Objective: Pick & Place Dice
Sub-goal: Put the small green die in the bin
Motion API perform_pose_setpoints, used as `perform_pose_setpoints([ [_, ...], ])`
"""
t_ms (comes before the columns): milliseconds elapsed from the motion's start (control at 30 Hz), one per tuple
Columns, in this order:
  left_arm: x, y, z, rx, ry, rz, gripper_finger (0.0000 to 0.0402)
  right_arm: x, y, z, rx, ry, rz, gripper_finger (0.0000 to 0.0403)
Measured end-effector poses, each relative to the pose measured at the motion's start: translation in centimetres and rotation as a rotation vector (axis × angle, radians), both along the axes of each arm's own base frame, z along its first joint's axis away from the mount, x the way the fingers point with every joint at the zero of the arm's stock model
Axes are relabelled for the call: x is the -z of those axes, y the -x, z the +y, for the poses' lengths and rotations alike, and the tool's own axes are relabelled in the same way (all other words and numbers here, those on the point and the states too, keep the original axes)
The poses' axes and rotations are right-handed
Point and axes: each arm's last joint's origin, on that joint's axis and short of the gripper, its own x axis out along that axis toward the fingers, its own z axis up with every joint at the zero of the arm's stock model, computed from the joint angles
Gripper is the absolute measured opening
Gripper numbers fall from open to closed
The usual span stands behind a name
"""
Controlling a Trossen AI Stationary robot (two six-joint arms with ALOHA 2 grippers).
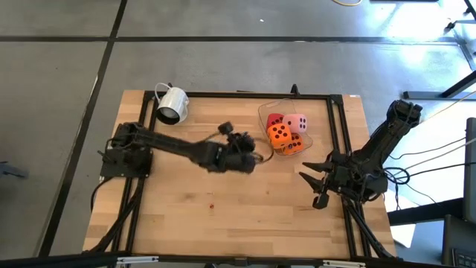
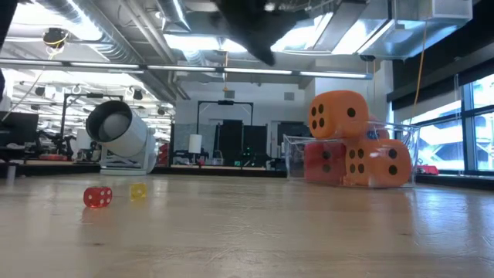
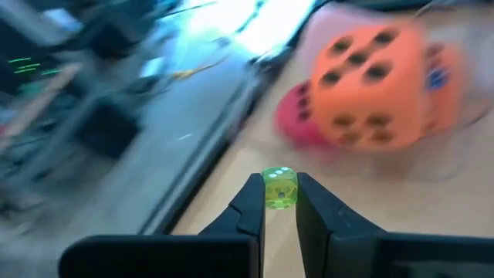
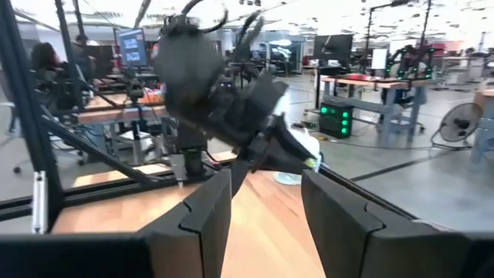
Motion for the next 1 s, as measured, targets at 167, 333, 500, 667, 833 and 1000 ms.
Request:
perform_pose_setpoints([
  [167, -1.3, -1.8, 3.9, 0.239, 0.073, -0.080, 0.0029, 0.0, 0.4, 0.2, 0.015, 0.011, 0.014, 0.0160],
  [333, -1.9, -2.0, 8.1, 0.283, 0.063, -0.109, 0.0028, 0.1, 0.9, 0.5, 0.021, 0.009, 0.024, 0.0160],
  [500, -2.3, -1.8, 12.1, 0.377, 0.110, -0.193, 0.0030, 0.1, 1.3, 0.7, 0.028, 0.011, 0.032, 0.0160],
  [667, -1.6, -2.2, 15.7, 0.416, 0.120, -0.280, 0.0030, 0.1, 1.4, 0.6, 0.058, 0.024, 0.047, 0.0160],
  [833, 0.9, -2.9, 18.6, 0.401, 0.177, -0.295, 0.0030, 0.1, 1.4, 0.6, 0.074, 0.024, 0.051, 0.0160],
  [1000, 4.5, -4.3, 20.4, 0.371, 0.206, -0.297, 0.0031, 0.1, 1.4, 0.6, 0.073, 0.024, 0.051, 0.0160],
])
